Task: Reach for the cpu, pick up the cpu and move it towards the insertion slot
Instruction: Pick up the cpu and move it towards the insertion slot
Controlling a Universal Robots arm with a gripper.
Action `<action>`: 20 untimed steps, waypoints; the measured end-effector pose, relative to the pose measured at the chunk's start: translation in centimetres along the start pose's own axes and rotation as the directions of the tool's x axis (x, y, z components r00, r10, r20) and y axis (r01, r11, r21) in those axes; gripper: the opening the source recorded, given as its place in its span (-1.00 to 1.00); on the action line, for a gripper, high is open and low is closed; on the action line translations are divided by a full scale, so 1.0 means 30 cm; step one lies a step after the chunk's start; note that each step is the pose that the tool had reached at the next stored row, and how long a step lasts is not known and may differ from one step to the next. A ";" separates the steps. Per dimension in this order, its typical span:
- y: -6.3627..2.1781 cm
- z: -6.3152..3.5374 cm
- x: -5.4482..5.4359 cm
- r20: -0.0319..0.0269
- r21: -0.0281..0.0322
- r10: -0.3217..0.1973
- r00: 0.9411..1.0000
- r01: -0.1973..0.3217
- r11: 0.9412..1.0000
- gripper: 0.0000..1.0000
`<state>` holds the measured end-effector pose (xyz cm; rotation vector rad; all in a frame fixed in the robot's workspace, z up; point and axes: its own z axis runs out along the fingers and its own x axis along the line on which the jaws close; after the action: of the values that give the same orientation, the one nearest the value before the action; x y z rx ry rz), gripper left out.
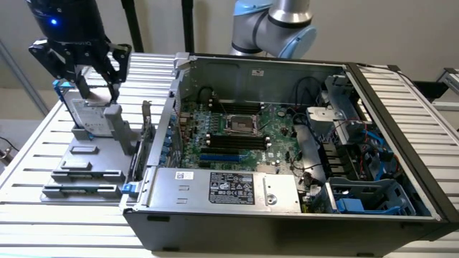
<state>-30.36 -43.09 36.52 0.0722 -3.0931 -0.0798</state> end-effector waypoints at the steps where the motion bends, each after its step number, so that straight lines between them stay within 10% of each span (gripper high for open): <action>1: 0.000 -0.005 -0.015 0.000 -0.001 0.000 1.000 0.000 1.000 0.08; 20: -0.011 -0.061 -0.301 -0.004 -0.015 0.000 1.000 0.000 1.000 0.08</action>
<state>-21.26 -43.08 37.92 0.0724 -3.0881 -0.1022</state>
